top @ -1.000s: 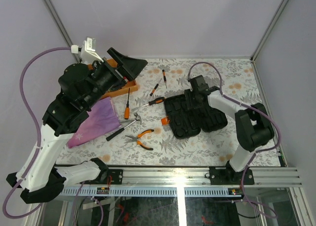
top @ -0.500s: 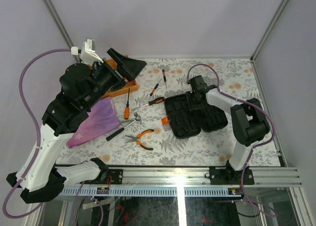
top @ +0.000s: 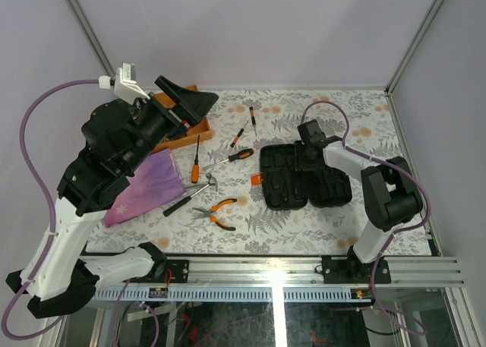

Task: Sort the tools into containers
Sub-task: Adjust the storage box at the center of the board.

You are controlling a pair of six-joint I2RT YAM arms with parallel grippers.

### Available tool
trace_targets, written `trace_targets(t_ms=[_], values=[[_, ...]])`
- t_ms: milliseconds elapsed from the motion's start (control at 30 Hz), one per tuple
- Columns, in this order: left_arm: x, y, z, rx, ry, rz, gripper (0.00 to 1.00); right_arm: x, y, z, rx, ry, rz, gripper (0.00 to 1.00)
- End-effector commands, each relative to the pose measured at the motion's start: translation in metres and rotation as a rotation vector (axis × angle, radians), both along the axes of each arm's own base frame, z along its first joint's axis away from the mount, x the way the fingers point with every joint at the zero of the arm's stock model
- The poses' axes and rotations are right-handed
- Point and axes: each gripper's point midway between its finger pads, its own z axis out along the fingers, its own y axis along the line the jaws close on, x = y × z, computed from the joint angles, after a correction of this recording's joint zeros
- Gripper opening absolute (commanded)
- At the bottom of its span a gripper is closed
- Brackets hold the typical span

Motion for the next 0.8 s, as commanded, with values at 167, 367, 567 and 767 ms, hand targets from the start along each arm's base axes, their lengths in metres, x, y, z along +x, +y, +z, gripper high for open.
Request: trace_targets(t_ms=[167, 367, 567, 767], values=[[-0.006, 0.016, 0.020, -0.051, -0.059, 0.051, 0.97, -0.021, -0.008, -0.004, 0.036, 0.055, -0.151, 0.26], [-0.009, 0.020, 0.016, -0.016, -0.071, 0.048, 0.99, -0.015, 0.003, 0.016, 0.101, 0.006, -0.101, 0.33], [-0.007, 0.012, -0.024, 0.042, -0.018, 0.016, 1.00, -0.008, 0.002, 0.055, 0.131, -0.122, -0.082, 0.45], [-0.002, 0.006, -0.076, 0.133, 0.070, 0.003, 1.00, -0.012, 0.008, 0.089, 0.179, -0.207, -0.002, 0.56]])
